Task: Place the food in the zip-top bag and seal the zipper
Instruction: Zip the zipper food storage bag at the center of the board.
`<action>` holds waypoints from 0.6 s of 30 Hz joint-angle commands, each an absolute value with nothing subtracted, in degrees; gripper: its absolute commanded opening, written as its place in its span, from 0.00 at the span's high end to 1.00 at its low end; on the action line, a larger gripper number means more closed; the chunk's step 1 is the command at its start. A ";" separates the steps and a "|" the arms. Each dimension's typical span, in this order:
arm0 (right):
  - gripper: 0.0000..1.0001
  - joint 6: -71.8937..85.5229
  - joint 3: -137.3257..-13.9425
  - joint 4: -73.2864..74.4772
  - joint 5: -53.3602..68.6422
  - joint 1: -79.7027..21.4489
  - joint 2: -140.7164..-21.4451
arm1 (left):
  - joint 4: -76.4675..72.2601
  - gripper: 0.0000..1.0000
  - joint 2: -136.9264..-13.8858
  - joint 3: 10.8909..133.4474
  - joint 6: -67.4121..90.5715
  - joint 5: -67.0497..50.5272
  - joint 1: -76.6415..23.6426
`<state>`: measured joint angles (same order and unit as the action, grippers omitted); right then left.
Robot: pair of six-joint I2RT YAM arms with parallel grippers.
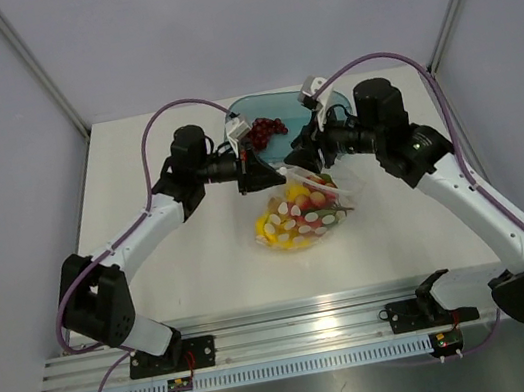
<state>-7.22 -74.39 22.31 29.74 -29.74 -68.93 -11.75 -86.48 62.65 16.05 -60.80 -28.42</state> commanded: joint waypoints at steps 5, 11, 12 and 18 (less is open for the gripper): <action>0.48 -21.35 -83.94 36.83 38.93 -30.15 -76.64 | -0.20 1.00 -86.75 71.01 6.42 -66.09 -27.86; 0.46 -23.55 -85.43 40.77 44.46 -30.15 -79.71 | 3.34 1.00 -86.84 71.90 3.96 -66.36 -27.77; 0.46 -23.99 -85.43 40.87 46.30 -30.15 -80.15 | 3.34 1.00 -86.84 71.81 3.87 -66.44 -27.77; 0.55 -23.82 -84.46 39.03 47.90 -30.15 -80.85 | 3.78 1.00 -87.01 71.98 3.60 -67.06 -27.77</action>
<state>-22.74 -82.39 39.70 44.29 -29.80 -80.55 4.71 -86.91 68.69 4.95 -64.40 -28.12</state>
